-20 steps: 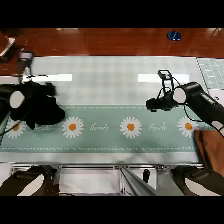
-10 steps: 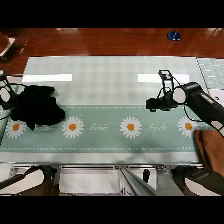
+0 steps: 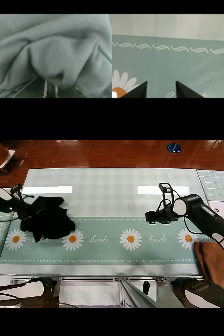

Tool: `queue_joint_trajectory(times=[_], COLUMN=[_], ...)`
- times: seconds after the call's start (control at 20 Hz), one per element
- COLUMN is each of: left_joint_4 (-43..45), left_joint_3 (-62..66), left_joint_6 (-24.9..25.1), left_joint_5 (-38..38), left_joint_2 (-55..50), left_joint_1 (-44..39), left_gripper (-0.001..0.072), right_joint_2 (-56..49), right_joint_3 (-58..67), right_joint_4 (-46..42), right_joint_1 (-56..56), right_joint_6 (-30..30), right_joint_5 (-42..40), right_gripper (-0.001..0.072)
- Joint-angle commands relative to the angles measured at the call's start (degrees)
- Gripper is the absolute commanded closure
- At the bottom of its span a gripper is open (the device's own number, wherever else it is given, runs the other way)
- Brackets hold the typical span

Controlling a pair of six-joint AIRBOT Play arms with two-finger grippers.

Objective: Fold the shirts.

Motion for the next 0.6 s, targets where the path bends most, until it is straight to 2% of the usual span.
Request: queue_joint_trajectory(times=[0.0, 0.25, 0.55], left_joint_4=[-14.86, -25.22, -35.23], left_joint_3=[8.5, 20.11, 31.74], left_joint_6=[7.17, 10.14, 11.21], left_joint_5=[-2.12, -1.97, -1.97], left_joint_2=[4.42, 15.3, 21.57], left_joint_1=[-0.31, -4.11, -9.38], left_gripper=[0.0683, 0.0683, 0.0683], right_joint_2=[3.13, 12.83, 22.34], right_joint_3=[0.02, 0.02, 0.02], right_joint_4=[0.24, -0.33, -0.15], right_joint_1=[0.0, 0.02, 0.02], right_joint_6=[0.11, 1.38, 1.64], right_joint_5=[0.9, 0.57, 1.31], right_gripper=[0.0301, 0.0302, 0.0302])
